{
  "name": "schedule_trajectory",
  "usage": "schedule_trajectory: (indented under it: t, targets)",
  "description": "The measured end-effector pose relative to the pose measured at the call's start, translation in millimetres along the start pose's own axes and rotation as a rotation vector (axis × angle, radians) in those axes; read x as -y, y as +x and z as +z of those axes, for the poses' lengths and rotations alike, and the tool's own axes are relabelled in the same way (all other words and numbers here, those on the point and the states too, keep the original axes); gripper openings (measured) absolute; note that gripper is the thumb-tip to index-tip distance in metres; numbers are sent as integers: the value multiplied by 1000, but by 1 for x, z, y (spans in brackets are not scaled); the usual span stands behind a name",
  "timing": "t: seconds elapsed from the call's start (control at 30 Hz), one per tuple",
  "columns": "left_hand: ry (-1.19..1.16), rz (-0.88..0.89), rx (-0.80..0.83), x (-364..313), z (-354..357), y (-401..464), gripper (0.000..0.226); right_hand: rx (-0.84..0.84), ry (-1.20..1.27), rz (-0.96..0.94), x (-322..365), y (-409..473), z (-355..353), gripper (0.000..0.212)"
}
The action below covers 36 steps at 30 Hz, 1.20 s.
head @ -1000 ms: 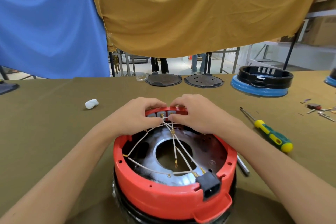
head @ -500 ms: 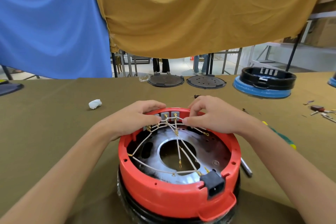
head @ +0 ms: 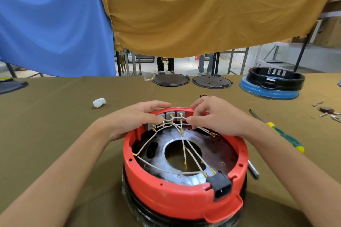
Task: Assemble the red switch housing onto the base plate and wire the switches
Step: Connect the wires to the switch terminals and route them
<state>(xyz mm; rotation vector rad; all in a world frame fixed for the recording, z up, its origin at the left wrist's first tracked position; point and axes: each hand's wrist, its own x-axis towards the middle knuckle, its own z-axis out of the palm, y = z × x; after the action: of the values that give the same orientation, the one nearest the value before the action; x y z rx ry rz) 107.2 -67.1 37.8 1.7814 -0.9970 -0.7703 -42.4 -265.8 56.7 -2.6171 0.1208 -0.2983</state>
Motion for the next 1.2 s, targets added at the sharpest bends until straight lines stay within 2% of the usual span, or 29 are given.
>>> schedule_trajectory:
  t: [0.13,0.23,0.3,0.33,0.4,0.47,0.5,0.73,1.07,1.2]
  targets:
    - [22,11,30,0,-1,1,51,-50,9,6,-4,1,3,19]
    - [-9,10,14,0,0,1,48,-185,9,-26,1,-3,-2,8]
    - [-27,17,-17,1,2,0,41,-221,76,-33,12,-13,-12,12]
    - [-36,20,-42,1,2,-1,39,-165,131,-33,18,-21,-18,18]
    - [-35,22,-86,1,3,-1,39,74,171,-25,33,-41,-25,31]
    - [-2,34,-124,-1,4,-1,40,264,81,-10,47,-60,-24,38]
    - [13,38,-142,-1,5,0,40,300,24,3,54,-67,-22,38]
    - [58,64,-211,-1,11,-4,39,202,-219,116,77,-88,-10,22]
    - [226,85,-222,-5,11,-7,39,302,-168,199,79,-78,-17,18]
    - [213,60,-227,-7,13,-10,38,215,-122,230,74,-83,-22,26]
